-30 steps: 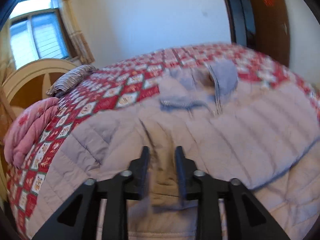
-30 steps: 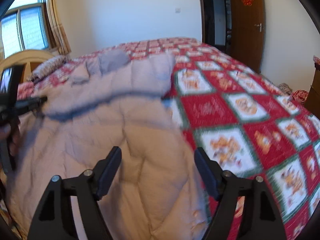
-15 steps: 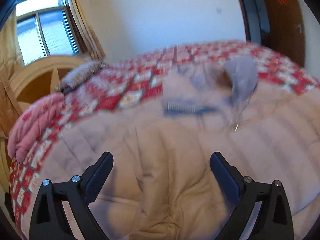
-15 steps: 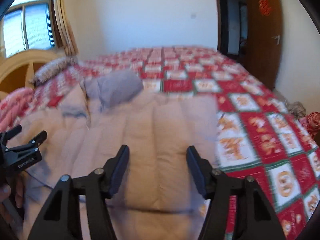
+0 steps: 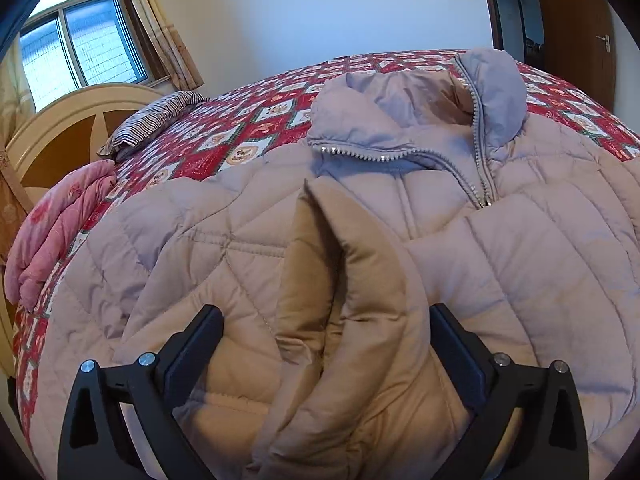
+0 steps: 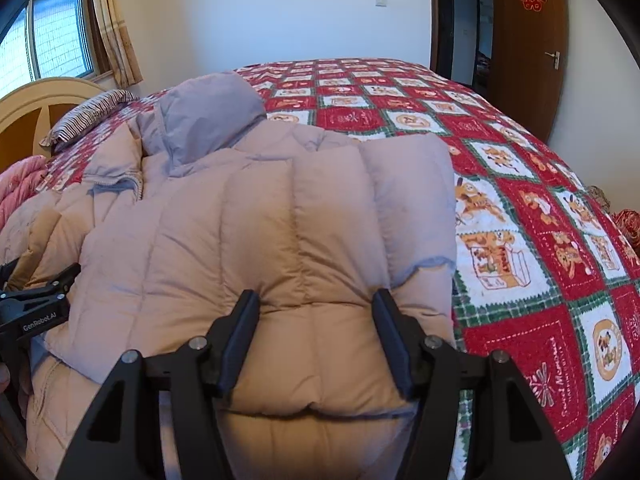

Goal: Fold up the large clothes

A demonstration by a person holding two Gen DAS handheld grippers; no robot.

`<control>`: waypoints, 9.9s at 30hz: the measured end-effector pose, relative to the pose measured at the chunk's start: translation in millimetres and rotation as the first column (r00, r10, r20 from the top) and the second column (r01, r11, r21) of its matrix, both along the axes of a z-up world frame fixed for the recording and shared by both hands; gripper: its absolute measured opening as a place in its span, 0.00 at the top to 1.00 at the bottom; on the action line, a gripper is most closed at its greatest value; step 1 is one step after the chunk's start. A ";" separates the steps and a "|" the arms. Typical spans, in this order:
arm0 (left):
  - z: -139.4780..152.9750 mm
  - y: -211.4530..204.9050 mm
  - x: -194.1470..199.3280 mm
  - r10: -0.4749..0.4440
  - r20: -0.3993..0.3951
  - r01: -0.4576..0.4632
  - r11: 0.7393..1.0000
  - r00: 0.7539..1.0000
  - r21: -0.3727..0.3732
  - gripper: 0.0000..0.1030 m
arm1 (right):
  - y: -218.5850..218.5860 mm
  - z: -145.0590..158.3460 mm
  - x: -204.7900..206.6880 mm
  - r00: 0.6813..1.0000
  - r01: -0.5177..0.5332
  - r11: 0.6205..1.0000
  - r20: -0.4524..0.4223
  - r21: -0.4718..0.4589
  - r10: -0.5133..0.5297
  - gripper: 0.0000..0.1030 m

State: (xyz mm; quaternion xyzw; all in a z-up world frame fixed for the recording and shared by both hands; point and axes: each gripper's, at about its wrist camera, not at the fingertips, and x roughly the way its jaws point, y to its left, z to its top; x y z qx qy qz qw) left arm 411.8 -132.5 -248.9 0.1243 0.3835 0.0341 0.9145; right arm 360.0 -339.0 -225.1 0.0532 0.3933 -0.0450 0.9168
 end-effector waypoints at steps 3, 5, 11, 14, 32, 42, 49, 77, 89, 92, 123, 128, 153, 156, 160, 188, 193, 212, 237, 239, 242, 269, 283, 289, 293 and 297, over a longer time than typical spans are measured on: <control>-0.7 1.1 0.1 0.001 -0.002 -0.001 1.000 1.000 -0.010 0.01 | 5.4 -1.7 1.6 1.000 0.002 0.999 -0.011 -0.042 -0.002 0.39; -0.6 1.6 0.4 0.002 -0.003 -0.002 1.000 1.000 -0.013 0.01 | 6.4 -2.6 1.9 1.000 0.003 0.998 -0.013 -0.056 -0.004 0.39; -2.1 1.0 3.3 0.001 -0.011 -0.002 1.000 1.000 -0.017 0.01 | 10.2 -4.8 4.4 1.000 0.004 0.995 -0.026 -0.096 -0.007 0.39; -2.1 1.3 3.4 0.001 -0.011 -0.002 1.000 1.000 -0.017 0.01 | 12.3 -6.0 6.0 0.999 0.003 0.993 -0.032 -0.117 -0.007 0.38; 94.0 70.6 -57.4 -0.048 0.120 0.050 0.999 0.992 -0.017 0.01 | 14.1 14.0 -11.7 0.999 0.032 0.988 0.011 -0.153 -0.031 0.20; 60.8 297.0 -133.0 0.333 0.071 -0.336 0.941 0.940 0.034 0.01 | 34.8 36.1 -86.6 0.999 0.009 0.995 0.054 -0.096 -0.004 0.13; 18.0 373.3 -182.1 0.491 -0.052 -0.493 0.868 0.870 -0.057 0.01 | 71.9 37.4 -113.1 0.994 -0.041 0.995 0.093 -0.096 0.050 0.11; 161.4 141.6 -142.6 0.004 0.267 0.030 0.992 0.964 -0.122 0.90 | 65.4 46.6 -138.5 0.984 0.001 0.999 0.179 -0.046 0.007 0.11; 140.8 17.3 -132.7 -0.129 0.324 0.142 0.990 0.937 -0.017 0.20 | 24.8 40.7 -145.6 0.987 0.063 0.998 0.148 -0.016 -0.060 0.11; 142.0 33.7 -137.8 -0.114 0.339 0.134 0.990 0.934 -0.034 0.13 | 24.6 38.4 -142.1 0.989 0.061 0.998 0.136 -0.016 -0.058 0.11; 48.3 224.4 -106.7 0.269 0.055 -0.255 0.949 0.962 -0.185 0.13 | 165.5 50.5 -45.9 0.957 -0.287 0.949 0.079 0.128 0.279 0.91; 55.4 221.5 -106.6 0.259 0.058 -0.246 0.953 0.964 -0.175 0.13 | 128.8 65.3 -56.2 0.970 -0.229 0.970 0.097 0.086 0.221 0.92; 77.1 128.3 41.2 0.141 0.043 -0.136 0.984 0.989 -0.114 0.13 | 115.7 77.7 -28.9 0.985 -0.145 0.988 0.107 0.047 0.139 0.62; 49.1 122.7 51.4 0.151 -0.014 -0.151 0.984 0.989 -0.090 0.13 | 122.3 49.8 -9.6 0.989 -0.144 0.989 0.037 0.044 0.142 0.62; 23.3 113.7 51.1 0.124 -0.049 -0.128 0.988 0.991 -0.089 0.13 | 116.0 17.8 -3.2 0.992 -0.122 0.992 -0.018 0.035 0.123 0.62; -4.1 124.2 56.5 0.144 -0.100 -0.159 0.972 0.985 -0.170 0.01 | 111.0 -6.5 -2.0 0.993 -0.119 0.993 -0.021 0.024 0.119 0.62; -5.2 125.2 57.0 0.143 -0.101 -0.159 0.971 0.985 -0.176 0.01 | 111.1 -6.6 -1.8 0.993 -0.118 0.993 -0.021 0.023 0.119 0.62; -5.9 125.9 57.0 0.143 -0.102 -0.160 0.970 0.984 -0.182 0.01 | 109.1 -6.8 -2.2 0.993 -0.117 0.993 -0.013 0.028 0.118 0.62; 106.3 60.6 138.4 -0.042 -0.008 0.040 0.979 0.999 -0.202 0.01 | 56.7 100.3 82.4 0.991 -0.128 0.985 0.047 0.112 0.123 0.12; 102.4 52.9 158.1 -0.049 -0.017 0.045 0.979 0.999 -0.200 0.01 | 43.3 110.1 110.7 0.996 -0.073 0.991 0.059 0.111 0.066 0.11; 94.5 41.0 186.2 -0.046 -0.028 0.039 0.980 0.999 -0.193 0.01 | 28.1 117.5 148.5 0.998 -0.013 0.991 0.055 0.130 0.006 0.10; 38.2 36.9 127.9 -0.267 -0.075 0.255 0.956 0.961 -0.142 0.97 | 15.0 20.4 153.7 0.949 -0.168 0.972 -0.295 -0.162 0.114 0.92; 119.3 94.8 145.2 -0.028 0.051 0.041 0.963 0.998 -0.266 0.92 | 0.6 78.3 124.4 0.985 -0.105 0.982 -0.156 -0.158 0.080 0.33; 107.6 76.5 188.9 0.031 -0.045 -0.046 0.928 0.998 -0.370 0.83 | 15.5 103.7 153.0 0.997 -0.082 0.997 -0.015 0.004 0.082 0.33; 103.0 35.3 200.8 -0.083 -0.049 0.061 0.932 0.995 -0.356 0.27 | 31.0 89.3 192.1 0.995 -0.092 0.988 -0.017 0.124 0.095 0.33; 88.2 9.4 207.3 -0.120 -0.067 0.094 0.948 0.990 -0.304 0.24 | 49.7 68.2 219.0 0.994 -0.098 0.992 -0.046 0.078 0.102 0.33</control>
